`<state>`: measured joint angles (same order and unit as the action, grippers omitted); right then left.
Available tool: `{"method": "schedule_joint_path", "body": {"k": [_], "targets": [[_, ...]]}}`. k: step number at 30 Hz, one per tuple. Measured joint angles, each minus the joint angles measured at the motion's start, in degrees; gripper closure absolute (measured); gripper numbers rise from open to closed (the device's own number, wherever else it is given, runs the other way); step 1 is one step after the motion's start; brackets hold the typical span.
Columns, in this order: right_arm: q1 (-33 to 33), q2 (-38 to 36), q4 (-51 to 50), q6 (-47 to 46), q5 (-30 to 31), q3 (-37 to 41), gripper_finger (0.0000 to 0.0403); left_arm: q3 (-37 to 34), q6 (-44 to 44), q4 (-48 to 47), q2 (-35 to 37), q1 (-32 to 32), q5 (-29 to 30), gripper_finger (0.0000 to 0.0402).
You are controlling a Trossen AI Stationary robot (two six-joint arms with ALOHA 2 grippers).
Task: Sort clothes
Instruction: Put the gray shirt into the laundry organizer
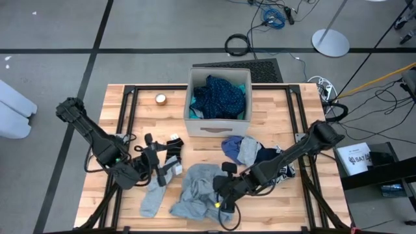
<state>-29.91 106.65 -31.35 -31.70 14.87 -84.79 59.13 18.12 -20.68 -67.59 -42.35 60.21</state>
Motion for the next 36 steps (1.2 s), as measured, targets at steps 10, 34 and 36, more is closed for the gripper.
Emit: {"method": "schedule_joint_path", "body": {"k": [10,34,36], "targets": [[0.2,5.7,7.1,-0.1,-3.2,0.0,0.0399,0.0,0.1,0.0,0.0,0.0,-1.2,0.0157],[2.5,12.8,-8.6,-5.8,-7.8,-0.1,0.0401,0.0,0.2,-0.1,0.0,0.0,-2.6,0.0157],[2.5,11.5,-15.1,-7.9,-8.1,0.1,0.0401,0.0,0.2,-0.1,0.0,0.0,-2.7,0.0157]]}}
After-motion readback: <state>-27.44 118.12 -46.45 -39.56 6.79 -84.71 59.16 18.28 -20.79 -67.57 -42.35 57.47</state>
